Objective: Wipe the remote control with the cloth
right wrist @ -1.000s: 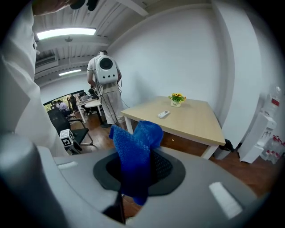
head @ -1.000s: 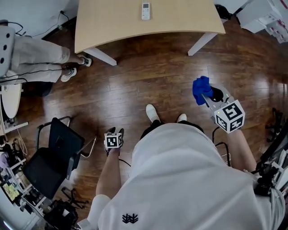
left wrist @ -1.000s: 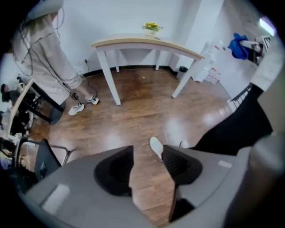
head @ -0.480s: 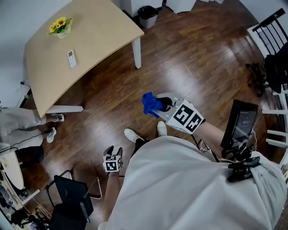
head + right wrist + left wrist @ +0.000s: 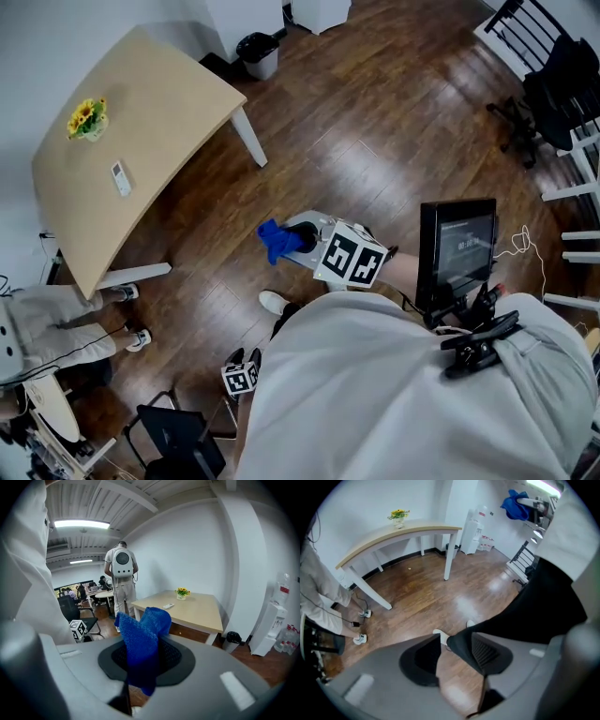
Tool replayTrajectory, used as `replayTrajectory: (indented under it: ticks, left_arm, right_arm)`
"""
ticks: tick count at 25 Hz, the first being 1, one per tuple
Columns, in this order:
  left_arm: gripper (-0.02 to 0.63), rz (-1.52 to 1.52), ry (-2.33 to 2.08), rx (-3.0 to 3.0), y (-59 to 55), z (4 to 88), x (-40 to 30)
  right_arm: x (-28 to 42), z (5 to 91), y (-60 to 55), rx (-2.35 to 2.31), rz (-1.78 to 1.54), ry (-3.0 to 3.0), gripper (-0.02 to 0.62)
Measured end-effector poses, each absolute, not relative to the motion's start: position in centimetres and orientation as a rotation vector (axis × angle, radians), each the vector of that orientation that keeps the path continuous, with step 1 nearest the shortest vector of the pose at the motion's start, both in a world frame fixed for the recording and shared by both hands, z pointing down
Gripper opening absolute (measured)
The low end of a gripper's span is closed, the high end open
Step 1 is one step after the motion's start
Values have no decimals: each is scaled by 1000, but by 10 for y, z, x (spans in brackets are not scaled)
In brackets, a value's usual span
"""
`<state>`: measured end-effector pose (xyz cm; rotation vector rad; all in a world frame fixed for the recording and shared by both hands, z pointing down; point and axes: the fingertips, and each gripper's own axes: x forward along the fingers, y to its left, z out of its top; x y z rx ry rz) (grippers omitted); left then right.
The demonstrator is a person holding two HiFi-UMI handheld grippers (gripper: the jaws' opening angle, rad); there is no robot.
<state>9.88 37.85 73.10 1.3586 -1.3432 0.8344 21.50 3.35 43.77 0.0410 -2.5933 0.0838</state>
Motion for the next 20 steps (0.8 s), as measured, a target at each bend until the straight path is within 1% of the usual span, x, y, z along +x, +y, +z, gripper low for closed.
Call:
replayTrajectory:
  ticks: [4, 14, 20]
  left_arm:
    - [227, 761, -1325, 1325, 379, 721, 99]
    - [227, 827, -1253, 1398, 379, 730, 121]
    - [227, 783, -1226, 1366, 400, 730, 124]
  right_arm:
    - [209, 438, 42, 6, 78, -2597, 78]
    - [204, 436, 47, -29, 54, -2599, 78]
    - [204, 436, 48, -32, 63, -2597, 78]
